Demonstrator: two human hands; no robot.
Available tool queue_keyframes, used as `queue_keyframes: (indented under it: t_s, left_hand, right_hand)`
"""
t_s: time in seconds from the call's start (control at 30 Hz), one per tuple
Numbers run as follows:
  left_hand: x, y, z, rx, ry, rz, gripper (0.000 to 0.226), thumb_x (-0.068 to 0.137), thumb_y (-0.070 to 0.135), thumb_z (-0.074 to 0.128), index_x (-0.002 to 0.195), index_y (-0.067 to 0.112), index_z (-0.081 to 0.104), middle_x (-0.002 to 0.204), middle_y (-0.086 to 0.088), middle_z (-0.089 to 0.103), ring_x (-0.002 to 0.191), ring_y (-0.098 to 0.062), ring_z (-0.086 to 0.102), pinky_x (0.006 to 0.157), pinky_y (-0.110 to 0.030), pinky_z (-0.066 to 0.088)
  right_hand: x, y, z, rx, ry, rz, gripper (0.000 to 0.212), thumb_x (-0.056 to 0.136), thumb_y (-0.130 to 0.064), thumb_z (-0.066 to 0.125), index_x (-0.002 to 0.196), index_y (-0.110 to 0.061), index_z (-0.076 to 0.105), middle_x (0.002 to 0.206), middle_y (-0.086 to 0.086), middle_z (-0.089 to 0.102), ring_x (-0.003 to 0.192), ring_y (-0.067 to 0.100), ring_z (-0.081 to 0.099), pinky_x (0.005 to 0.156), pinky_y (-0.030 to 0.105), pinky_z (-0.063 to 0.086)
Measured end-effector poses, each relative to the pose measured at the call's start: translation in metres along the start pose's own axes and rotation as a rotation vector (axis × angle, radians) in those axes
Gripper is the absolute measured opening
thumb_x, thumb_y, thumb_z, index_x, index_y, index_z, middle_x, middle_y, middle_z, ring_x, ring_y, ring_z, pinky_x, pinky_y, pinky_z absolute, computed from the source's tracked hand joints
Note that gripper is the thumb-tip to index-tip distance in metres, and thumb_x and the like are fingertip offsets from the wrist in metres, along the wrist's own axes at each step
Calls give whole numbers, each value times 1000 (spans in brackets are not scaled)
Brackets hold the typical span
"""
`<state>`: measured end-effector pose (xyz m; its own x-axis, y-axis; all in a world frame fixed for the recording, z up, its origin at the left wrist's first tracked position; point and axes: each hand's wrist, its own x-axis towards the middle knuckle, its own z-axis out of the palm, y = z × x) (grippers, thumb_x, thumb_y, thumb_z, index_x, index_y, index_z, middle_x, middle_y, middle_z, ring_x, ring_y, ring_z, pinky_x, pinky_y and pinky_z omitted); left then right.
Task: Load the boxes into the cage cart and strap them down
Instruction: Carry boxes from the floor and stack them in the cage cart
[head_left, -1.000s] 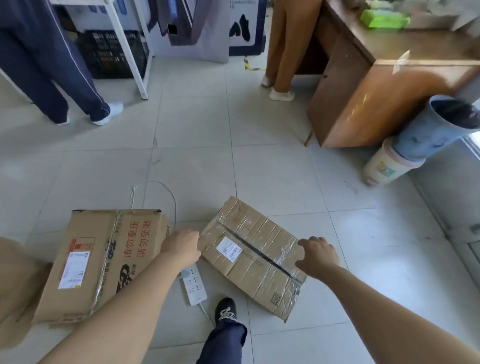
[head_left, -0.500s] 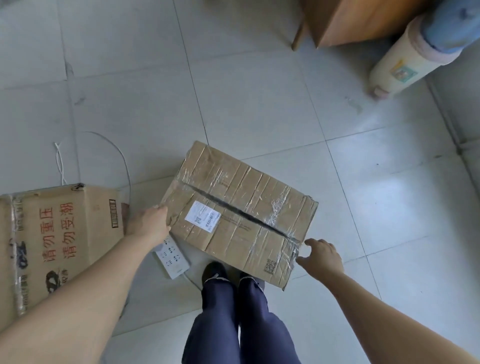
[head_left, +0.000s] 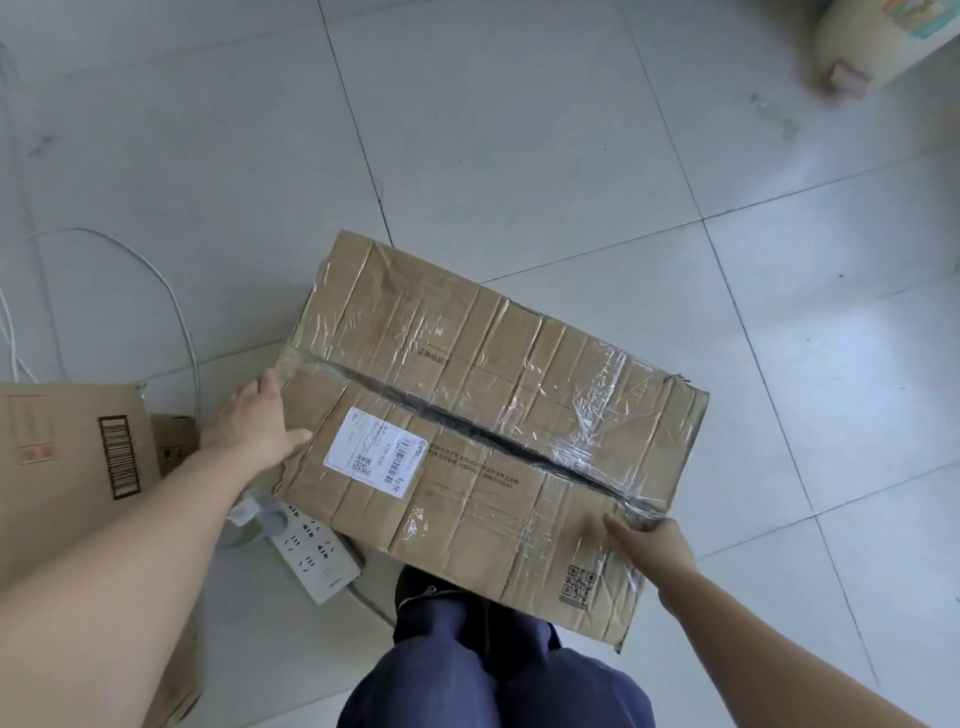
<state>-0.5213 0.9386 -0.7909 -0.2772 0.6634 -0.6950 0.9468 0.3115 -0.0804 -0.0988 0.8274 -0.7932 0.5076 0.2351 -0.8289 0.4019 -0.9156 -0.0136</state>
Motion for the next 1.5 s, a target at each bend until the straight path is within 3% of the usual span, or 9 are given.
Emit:
queue_keyframes:
  t_s: [0.1, 0.3, 0.43, 0.53, 0.73, 1.0, 1.17, 1.4, 1.5]
  left_hand:
    - [17, -1, 7, -103, -48, -50, 107, 78, 40, 76, 152, 4, 8, 151, -18, 33, 134, -37, 39, 104, -47, 40]
    - [14, 1, 4, -275, -26, -94, 78, 70, 24, 85, 131, 5, 39, 136, -17, 49, 121, -37, 51, 94, -45, 46]
    - [-11, -6, -21, -421, -20, -106, 91, 70, 22, 85, 144, 7, 33, 145, -16, 43, 129, -35, 45, 104, -47, 40]
    - [-41, -13, -50, -580, 5, -125, 86, 73, 15, 83, 145, 8, 35, 144, -15, 45, 129, -33, 45, 106, -42, 37]
    - [-121, -29, -122, -796, 92, -188, 84, 79, 7, 77, 149, 10, 32, 148, -16, 38, 134, -31, 40, 109, -38, 31]
    - [-227, -83, -218, -1075, 232, -225, 82, 65, 28, 86, 137, 27, 48, 132, -1, 57, 117, -24, 57, 102, -43, 45]
    - [-298, -116, -263, -1136, 398, -264, 79, 70, 20, 85, 139, 19, 46, 135, -9, 50, 121, -28, 53, 100, -39, 43]
    - [-402, -167, -273, -1251, 591, -418, 83, 71, 22, 85, 142, 14, 42, 143, -9, 47, 128, -30, 48, 106, -42, 39]
    - [-455, -189, -261, -1301, 663, -481, 95, 55, 42, 89, 137, 22, 46, 138, -7, 51, 124, -29, 52, 105, -47, 42]
  right_hand:
    - [17, 0, 9, 175, 12, 33, 53, 78, -42, 79, 102, 1, 59, 82, 10, 62, 76, 26, 59, 72, 33, 45]
    - [18, -8, 14, 297, 109, 51, 64, 72, -48, 80, 109, -3, 54, 92, 14, 66, 81, 29, 64, 71, 35, 50]
    - [-8, -27, -17, 237, 225, -26, 62, 76, -51, 76, 111, -8, 48, 103, 15, 65, 93, 34, 64, 81, 42, 52]
    - [-42, -45, -45, 158, 306, -69, 68, 77, -56, 71, 121, -8, 50, 113, 17, 64, 105, 38, 61, 91, 47, 50]
    - [-129, -71, -98, 86, 371, -155, 73, 79, -61, 65, 128, -9, 48, 124, 16, 60, 116, 40, 54, 95, 48, 47]
    - [-252, -125, -156, 119, 419, -338, 75, 77, -62, 66, 127, -9, 47, 123, 15, 61, 116, 39, 54, 96, 50, 46]
    - [-331, -164, -184, 165, 410, -499, 76, 78, -59, 68, 127, -7, 45, 121, 16, 60, 118, 39, 51, 97, 51, 44]
    - [-428, -199, -202, 118, 386, -783, 75, 77, -58, 70, 127, -6, 47, 122, 17, 60, 118, 39, 51, 98, 49, 44]
    - [-464, -206, -204, 53, 344, -906, 74, 78, -59, 69, 127, -8, 47, 121, 17, 60, 116, 40, 53, 97, 49, 45]
